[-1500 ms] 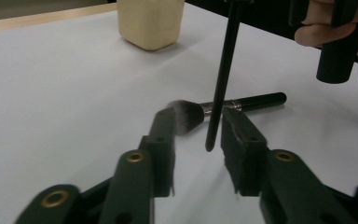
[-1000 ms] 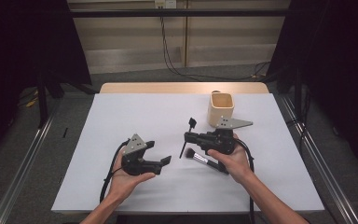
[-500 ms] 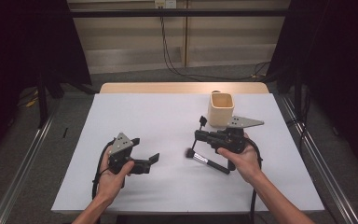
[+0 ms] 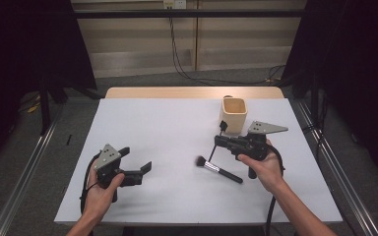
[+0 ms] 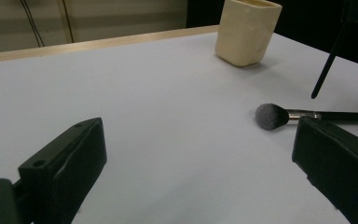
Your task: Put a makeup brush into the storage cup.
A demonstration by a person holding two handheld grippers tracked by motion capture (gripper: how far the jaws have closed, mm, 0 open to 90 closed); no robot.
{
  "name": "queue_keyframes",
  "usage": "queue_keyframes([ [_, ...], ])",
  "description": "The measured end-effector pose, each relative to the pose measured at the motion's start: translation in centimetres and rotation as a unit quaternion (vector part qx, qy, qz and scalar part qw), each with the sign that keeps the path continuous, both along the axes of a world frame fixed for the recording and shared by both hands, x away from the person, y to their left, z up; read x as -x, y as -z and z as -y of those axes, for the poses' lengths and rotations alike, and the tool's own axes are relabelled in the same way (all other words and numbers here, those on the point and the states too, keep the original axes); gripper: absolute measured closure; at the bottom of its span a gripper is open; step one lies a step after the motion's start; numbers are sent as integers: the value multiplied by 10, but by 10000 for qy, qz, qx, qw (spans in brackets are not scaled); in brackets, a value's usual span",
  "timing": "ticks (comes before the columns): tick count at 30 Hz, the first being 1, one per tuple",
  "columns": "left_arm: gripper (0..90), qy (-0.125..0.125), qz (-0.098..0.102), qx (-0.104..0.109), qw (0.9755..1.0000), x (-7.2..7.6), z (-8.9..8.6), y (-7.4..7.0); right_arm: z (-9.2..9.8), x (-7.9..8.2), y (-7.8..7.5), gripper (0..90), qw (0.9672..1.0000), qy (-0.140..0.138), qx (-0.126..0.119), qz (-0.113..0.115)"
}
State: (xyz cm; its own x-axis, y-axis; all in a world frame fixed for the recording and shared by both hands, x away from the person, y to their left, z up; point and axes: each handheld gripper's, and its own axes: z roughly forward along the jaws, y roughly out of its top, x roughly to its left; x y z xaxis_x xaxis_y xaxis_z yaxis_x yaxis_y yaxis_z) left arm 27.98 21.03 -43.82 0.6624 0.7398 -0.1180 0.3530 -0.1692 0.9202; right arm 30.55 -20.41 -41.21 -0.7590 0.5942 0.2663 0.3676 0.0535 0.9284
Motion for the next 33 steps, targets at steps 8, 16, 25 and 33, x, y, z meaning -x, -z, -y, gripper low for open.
queue_keyframes([
  [8, 29, -208, 112, -19, 9997, 7, -17, 1, 14, -2, -3, 864, 9998, 178, 10, 47],
  [16, 30, -342, 134, -6, 9993, 15, -30, 6, 27, -8, -15, 864, 9992, 374, 30, 120],
  [25, 30, -330, 199, -157, 9991, 21, -35, 8, 38, -18, -23, 863, 9982, 578, 36, 125],
  [33, 28, -617, 347, -113, 9974, 33, -41, 7, 41, -26, -33, 863, 9972, 718, 119, 154],
])
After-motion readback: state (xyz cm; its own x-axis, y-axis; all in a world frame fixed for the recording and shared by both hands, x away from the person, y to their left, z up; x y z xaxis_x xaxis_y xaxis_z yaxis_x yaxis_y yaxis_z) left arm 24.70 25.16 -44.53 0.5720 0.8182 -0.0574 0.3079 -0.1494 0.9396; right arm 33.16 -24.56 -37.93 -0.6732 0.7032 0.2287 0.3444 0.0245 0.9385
